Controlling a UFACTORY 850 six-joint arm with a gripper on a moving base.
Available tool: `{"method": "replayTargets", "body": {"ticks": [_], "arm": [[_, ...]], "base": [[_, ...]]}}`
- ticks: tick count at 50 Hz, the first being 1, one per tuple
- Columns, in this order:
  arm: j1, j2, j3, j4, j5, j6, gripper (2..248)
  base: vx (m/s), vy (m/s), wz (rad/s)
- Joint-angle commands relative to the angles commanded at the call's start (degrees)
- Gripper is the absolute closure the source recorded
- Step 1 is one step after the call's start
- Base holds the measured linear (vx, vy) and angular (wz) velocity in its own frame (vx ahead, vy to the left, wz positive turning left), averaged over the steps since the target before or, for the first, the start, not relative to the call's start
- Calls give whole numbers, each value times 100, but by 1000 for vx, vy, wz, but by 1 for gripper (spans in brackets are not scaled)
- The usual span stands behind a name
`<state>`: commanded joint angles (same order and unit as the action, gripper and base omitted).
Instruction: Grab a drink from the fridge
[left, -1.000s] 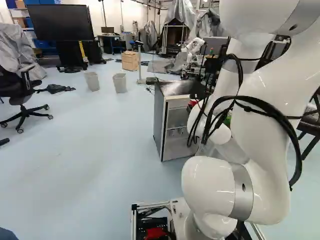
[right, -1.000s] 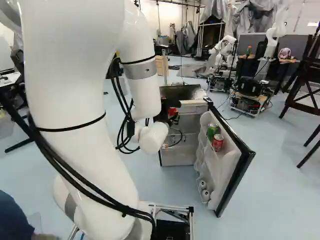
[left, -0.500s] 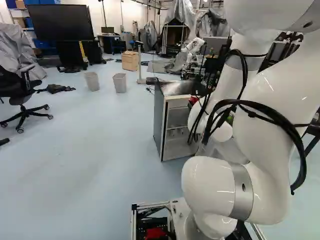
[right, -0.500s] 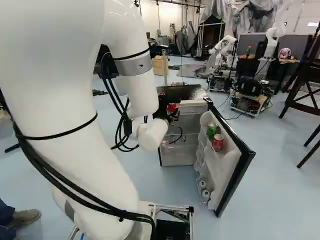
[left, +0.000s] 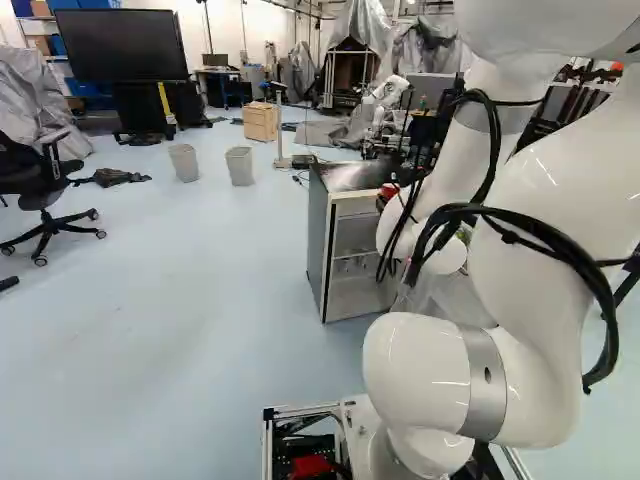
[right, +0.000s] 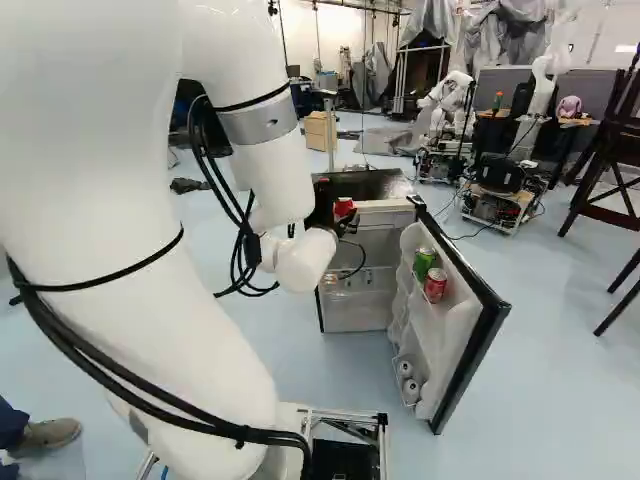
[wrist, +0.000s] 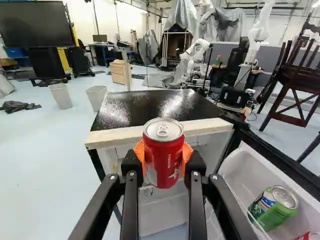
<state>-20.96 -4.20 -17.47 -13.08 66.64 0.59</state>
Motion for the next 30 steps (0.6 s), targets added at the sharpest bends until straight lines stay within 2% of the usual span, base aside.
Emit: {"method": "replayTargets", "body": {"ticks": [30], "arm": [[78, 154, -290, 0, -380, 0, 157]], "base": [[0, 0, 0]]}}
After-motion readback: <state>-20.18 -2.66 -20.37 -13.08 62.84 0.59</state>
